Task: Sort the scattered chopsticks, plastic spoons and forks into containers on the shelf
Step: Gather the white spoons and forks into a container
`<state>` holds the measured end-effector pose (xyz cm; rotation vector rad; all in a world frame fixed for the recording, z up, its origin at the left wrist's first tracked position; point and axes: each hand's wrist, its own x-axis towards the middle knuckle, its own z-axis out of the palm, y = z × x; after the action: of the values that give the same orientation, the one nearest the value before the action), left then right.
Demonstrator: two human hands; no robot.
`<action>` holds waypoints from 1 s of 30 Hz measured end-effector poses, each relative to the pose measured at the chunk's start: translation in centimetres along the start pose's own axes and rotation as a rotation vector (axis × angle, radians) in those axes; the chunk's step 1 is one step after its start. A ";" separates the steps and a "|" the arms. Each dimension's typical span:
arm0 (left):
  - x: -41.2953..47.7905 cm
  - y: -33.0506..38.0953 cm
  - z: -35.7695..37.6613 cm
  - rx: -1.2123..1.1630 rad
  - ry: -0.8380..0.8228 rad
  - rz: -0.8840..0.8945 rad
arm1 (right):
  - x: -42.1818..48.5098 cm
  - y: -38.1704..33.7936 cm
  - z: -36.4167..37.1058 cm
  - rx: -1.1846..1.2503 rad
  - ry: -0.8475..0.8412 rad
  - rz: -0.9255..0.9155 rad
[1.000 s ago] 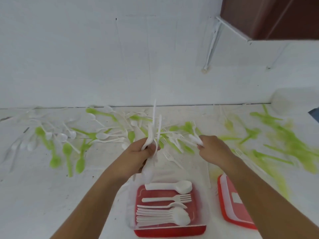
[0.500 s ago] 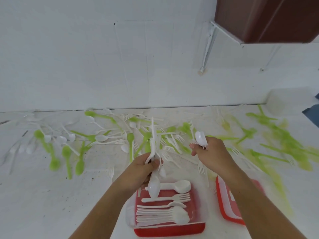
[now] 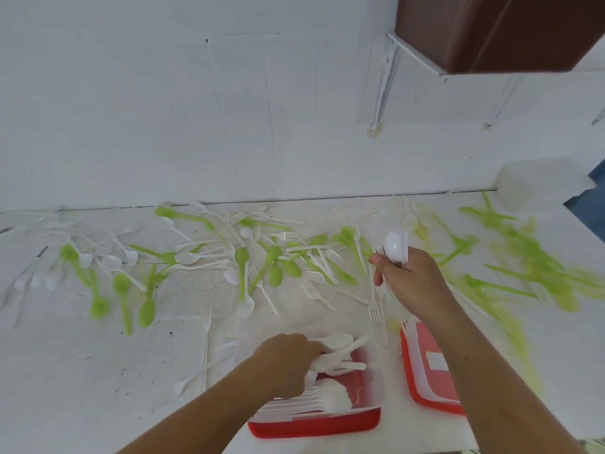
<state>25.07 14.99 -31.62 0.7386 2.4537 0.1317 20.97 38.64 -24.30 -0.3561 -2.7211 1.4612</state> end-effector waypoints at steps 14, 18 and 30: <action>-2.0 -3.8 -0.5 -0.510 0.152 0.041 | -4.9 -5.1 3.5 0.632 -0.322 -0.176; -3.7 -6.7 -2.8 -0.759 0.466 -0.072 | -5.5 -2.3 7.9 -0.231 -0.503 -0.276; -5.1 -9.6 -4.0 -0.701 0.529 -0.115 | -7.2 -0.3 14.8 -0.959 -0.785 -0.448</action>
<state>21.80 4.50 -28.17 0.2624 2.6321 1.2005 25.91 24.80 -31.80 0.9703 -3.5352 0.0752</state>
